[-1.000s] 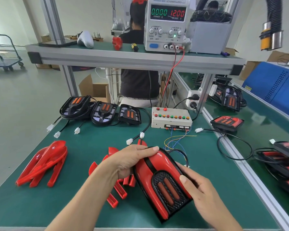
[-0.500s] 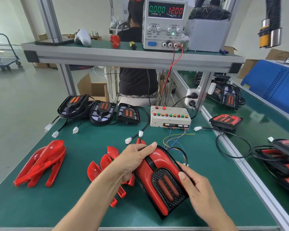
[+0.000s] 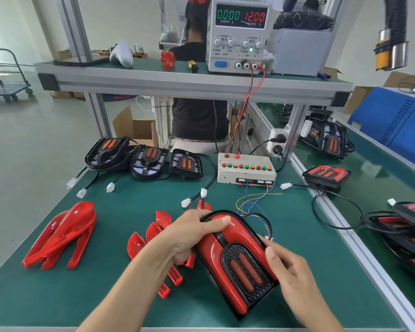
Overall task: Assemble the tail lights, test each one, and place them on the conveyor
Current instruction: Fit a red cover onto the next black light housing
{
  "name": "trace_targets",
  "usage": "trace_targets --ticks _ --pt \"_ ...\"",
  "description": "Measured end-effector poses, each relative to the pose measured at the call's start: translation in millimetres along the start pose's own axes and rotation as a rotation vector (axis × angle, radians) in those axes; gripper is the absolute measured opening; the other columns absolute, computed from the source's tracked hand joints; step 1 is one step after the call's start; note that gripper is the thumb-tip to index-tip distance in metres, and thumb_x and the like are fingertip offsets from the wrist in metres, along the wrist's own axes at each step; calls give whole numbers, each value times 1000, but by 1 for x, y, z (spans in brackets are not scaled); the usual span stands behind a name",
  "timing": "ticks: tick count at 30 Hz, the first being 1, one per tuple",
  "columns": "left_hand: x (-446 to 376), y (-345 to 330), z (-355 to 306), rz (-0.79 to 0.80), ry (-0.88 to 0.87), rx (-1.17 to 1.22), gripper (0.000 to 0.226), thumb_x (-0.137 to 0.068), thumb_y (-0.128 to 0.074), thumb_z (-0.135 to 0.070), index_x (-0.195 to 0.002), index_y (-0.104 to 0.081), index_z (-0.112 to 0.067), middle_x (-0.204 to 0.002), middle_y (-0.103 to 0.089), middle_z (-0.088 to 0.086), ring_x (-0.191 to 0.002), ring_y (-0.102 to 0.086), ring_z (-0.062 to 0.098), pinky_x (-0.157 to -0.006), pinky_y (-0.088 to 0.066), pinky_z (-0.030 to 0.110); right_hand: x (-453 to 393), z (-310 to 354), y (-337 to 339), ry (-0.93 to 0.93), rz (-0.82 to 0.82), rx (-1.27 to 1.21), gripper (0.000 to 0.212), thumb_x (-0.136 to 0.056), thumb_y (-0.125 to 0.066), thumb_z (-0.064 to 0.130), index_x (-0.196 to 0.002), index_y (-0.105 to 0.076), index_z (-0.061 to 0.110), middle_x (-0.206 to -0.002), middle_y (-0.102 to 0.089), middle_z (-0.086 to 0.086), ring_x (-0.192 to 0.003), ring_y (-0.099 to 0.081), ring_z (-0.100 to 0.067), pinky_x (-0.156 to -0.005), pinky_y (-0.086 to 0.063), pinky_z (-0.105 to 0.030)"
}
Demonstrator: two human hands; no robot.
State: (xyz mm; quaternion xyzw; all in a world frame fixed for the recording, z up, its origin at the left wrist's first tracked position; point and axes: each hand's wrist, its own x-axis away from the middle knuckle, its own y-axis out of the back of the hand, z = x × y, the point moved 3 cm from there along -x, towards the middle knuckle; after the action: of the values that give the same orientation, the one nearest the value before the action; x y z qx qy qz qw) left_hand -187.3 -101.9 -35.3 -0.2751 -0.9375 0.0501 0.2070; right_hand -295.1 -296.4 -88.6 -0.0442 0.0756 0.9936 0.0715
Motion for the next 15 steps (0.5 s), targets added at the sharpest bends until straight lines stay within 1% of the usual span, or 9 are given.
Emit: trace_targets --ticks 1,3,5,6,8,9,11,12,15 --pt "0 0 0 -9 7 14 33 -84 -78 -21 -109 -70 -1 -96 -75 18 -73 -72 24 -68 -63 35 1 -3 2 -18 6 -33 48 -91 -59 67 -131 -66 42 -126 -73 6 -122 -66 -12 -96 -49 -14" --pt "-1 3 -1 -14 15 44 47 -78 -79 -26 -114 -68 2 -101 -74 21 -79 -71 27 -74 -64 39 3 -6 7 -45 20 -67 56 -87 -64 70 -134 -65 39 -132 -70 4 -128 -62 -15 -104 -48 -21" --pt "-1 5 -3 -9 8 56 55 -75 -78 -33 -116 -68 2 -105 -73 23 -84 -69 30 -83 -61 42 4 -10 11 -58 61 -90 56 -88 -67 66 -135 -64 36 -134 -69 2 -131 -60 -19 -113 -44 -33" --pt "0 6 -3 2 0 56 57 -75 -79 -35 -117 -67 3 -107 -72 24 -87 -68 31 -86 -60 43 4 -12 12 -58 76 -99 55 -89 -67 63 -135 -65 33 -134 -69 0 -130 -61 -21 -115 -42 -40" --pt "2 7 -2 61 -36 67 64 -84 -78 -39 -124 -60 8 -114 -67 26 -98 -62 34 -90 -56 44 4 -14 13 -57 61 -125 56 -87 -72 61 -133 -68 28 -131 -70 -5 -127 -63 -26 -112 -42 -44" --pt "3 8 -1 103 -57 79 65 -89 -75 -39 -128 -56 9 -117 -64 26 -103 -59 34 -90 -55 43 3 -14 14 -63 35 -161 58 -84 -75 60 -131 -69 25 -129 -71 -9 -124 -65 -28 -108 -48 -43" --pt "5 8 -1 156 -83 99 58 -91 -71 -33 -130 -55 7 -120 -64 23 -105 -58 32 -88 -56 41 3 -16 14 -82 -6 -250 61 -81 -81 56 -129 -71 19 -126 -71 -16 -119 -67 -33 -97 -56 -35" --pt "6 7 0 155 -88 102 53 -92 -72 -29 -129 -58 6 -119 -65 22 -103 -60 31 -89 -56 41 3 -17 13 -80 -7 -267 61 -81 -81 54 -129 -70 18 -127 -71 -18 -120 -67 -34 -96 -56 -34" --pt "4 3 1 71 -106 120 40 -85 -71 -23 -117 -68 2 -114 -69 25 -95 -66 30 -88 -58 40 4 -21 13 -57 -7 -213 57 -87 -76 53 -133 -67 21 -131 -70 -13 -126 -63 -32 -109 -48 -45"
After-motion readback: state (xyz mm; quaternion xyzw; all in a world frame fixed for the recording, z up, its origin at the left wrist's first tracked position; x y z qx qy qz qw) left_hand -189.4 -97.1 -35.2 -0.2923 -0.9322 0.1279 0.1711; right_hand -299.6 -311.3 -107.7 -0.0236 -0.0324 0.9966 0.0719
